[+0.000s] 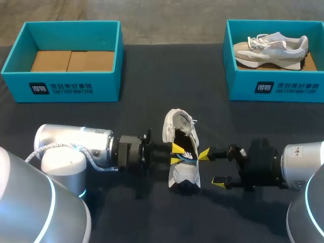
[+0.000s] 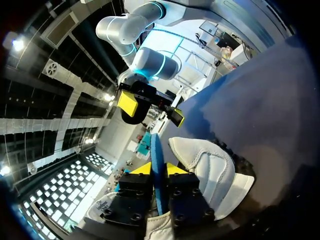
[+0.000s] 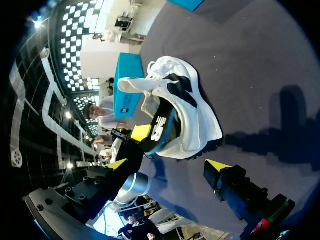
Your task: Take the shoe out of the shoebox, open the shoe tongue, remove and reinsert the insole, then place the shoe into the shoebox
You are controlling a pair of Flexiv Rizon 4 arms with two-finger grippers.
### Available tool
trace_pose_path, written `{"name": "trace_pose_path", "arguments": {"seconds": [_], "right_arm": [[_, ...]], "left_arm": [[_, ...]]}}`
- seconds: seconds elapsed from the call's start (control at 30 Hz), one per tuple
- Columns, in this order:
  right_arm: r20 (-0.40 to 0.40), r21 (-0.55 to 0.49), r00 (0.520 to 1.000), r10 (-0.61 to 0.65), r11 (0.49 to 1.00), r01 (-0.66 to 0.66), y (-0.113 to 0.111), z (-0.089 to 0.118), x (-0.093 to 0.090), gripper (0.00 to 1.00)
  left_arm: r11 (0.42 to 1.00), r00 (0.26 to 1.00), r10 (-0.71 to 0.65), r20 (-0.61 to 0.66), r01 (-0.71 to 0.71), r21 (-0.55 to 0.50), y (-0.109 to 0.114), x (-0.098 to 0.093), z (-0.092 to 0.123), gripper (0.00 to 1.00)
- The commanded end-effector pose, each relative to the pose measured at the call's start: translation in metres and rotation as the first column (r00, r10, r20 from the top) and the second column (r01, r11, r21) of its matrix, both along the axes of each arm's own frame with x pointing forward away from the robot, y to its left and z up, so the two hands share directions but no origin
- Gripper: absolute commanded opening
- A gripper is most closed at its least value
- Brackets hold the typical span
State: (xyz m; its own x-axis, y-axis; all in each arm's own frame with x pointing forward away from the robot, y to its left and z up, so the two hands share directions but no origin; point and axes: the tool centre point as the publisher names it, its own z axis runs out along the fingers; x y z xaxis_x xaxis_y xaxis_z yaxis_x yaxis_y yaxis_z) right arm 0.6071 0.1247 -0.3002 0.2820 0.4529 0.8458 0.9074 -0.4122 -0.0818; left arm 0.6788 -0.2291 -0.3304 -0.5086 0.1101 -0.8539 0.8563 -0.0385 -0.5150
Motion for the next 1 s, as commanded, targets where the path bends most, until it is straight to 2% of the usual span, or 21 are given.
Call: {"name": "trace_pose_path", "arguments": {"seconds": [0.03,0.77,1.0], "right_arm": [[-0.003,-0.008,1.000,-0.002,1.000,0.002,0.002,0.001,0.000,1.00],[-0.003,-0.008,1.000,-0.002,1.000,0.002,0.002,0.001,0.000,1.00],[-0.003,-0.008,1.000,-0.002,1.000,0.002,0.002,0.001,0.000,1.00]], "left_arm": [[1.000,1.000,-0.003,0.003,0.003,0.005,0.000,-0.002,0.000,0.00],[0.998,1.000,0.015,0.017,-0.016,0.055,-0.005,0.018,-0.023,0.00],[0.998,1.000,0.027,0.015,-0.028,0.057,-0.004,0.021,-0.021,0.00]]}}
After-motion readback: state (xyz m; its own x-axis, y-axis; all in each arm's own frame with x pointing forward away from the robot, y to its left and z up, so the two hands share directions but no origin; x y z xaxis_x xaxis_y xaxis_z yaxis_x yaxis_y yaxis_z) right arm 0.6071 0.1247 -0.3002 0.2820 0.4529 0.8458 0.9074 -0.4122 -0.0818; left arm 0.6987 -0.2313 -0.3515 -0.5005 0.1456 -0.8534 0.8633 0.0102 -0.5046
